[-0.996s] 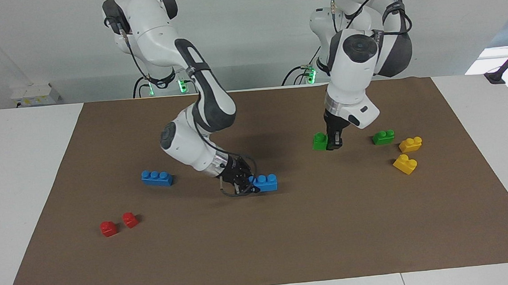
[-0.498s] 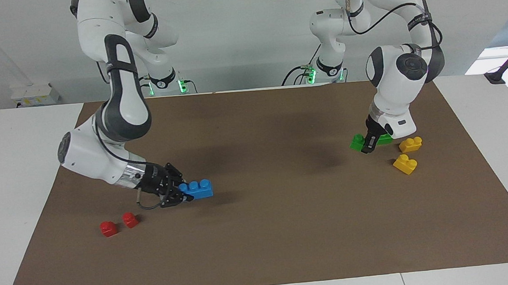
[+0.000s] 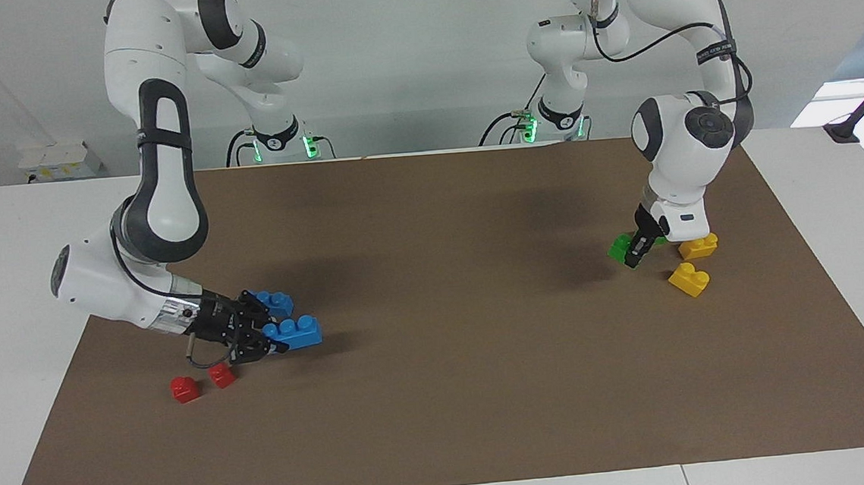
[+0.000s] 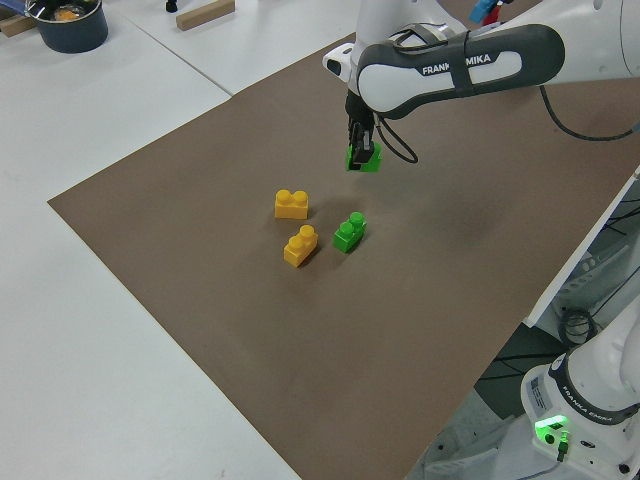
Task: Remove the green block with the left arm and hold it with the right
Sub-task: 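Carry the green block back with the left gripper while the right gripper lifts blue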
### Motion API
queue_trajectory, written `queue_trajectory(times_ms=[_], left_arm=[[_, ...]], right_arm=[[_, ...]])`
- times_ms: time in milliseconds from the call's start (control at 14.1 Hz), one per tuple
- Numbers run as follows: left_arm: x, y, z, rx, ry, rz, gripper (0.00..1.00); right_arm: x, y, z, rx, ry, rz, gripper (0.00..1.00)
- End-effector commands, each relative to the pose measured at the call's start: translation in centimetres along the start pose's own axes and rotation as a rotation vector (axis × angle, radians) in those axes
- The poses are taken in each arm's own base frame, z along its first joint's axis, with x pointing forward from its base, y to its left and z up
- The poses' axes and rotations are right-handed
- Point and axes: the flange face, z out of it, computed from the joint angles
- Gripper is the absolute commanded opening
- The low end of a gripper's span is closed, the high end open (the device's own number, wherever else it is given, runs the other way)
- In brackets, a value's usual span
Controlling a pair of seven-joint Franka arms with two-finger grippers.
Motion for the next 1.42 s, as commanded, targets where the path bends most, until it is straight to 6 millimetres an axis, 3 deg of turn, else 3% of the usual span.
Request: queue_trajectory(times_ms=[0, 285, 782, 854, 925, 1067, 1280, 1351], left_arm=[[0.5, 0.0, 3.0, -0.023, 0.007, 0.027, 0.00], [0.5, 0.2, 5.1, -0.014, -0.007, 0.061, 0.00], [0.5, 0.1, 6.4, -0.006, -0.017, 0.175, 0.00], [0.5, 0.1, 6.2, -0.006, -0.017, 0.180, 0.66], [0.6, 0.2, 6.1, -0.007, -0.016, 0.182, 1.00], [0.6, 0.3, 5.4, 0.000, -0.024, 0.183, 1.00], [0.8, 0.8, 3.0, -0.007, -0.012, 0.183, 1.00], [0.9, 1.1, 1.9, -0.017, 0.001, 0.185, 1.00]], right_arm=[[2.4, 1.0, 0.8, -0.016, 0.004, -0.022, 0.00], [3.4, 1.0, 1.9, -0.013, 0.015, -0.007, 0.00], [4.0, 1.2, 4.1, -0.024, 0.028, 0.064, 0.00], [4.1, 1.3, 4.2, -0.023, 0.029, 0.077, 0.00], [4.2, 1.3, 4.5, -0.027, 0.029, 0.080, 0.00], [4.3, 1.4, 4.8, -0.031, 0.028, 0.087, 0.00], [4.8, 2.3, 6.1, -0.030, 0.048, 0.103, 0.00], [4.2, 2.3, 7.0, -0.040, 0.050, 0.094, 0.00]])
